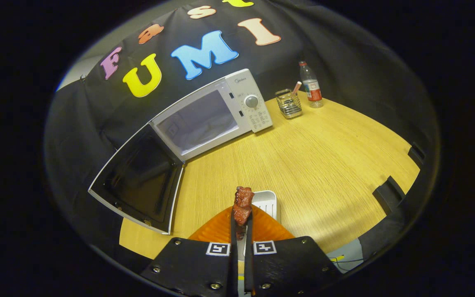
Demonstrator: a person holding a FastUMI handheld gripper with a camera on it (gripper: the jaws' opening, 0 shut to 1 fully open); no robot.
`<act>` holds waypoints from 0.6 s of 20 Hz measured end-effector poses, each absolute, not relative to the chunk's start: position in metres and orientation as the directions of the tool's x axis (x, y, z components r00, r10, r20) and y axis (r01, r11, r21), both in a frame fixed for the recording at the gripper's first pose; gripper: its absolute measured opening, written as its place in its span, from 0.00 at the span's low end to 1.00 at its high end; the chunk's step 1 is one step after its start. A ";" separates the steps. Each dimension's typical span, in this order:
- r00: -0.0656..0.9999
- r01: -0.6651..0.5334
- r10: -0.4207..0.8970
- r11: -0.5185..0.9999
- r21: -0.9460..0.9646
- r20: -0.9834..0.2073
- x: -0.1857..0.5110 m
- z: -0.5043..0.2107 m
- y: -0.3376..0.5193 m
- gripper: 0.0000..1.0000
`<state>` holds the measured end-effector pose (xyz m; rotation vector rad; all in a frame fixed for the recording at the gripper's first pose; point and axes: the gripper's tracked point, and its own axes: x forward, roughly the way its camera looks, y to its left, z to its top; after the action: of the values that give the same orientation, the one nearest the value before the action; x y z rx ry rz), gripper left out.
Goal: Open the microwave, put the food inside, and close the microwave door.
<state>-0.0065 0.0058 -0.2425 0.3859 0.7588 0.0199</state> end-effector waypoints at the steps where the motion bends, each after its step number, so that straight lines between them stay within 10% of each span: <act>1: 0.740 0.109 0.167 0.926 0.362 -0.651 0.000 -0.233 0.010 0.06; 12: 0.857 0.015 0.237 0.876 0.481 -0.458 0.105 -0.165 0.072 0.06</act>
<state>0.1048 0.0722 -0.1654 0.4939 0.5341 0.1219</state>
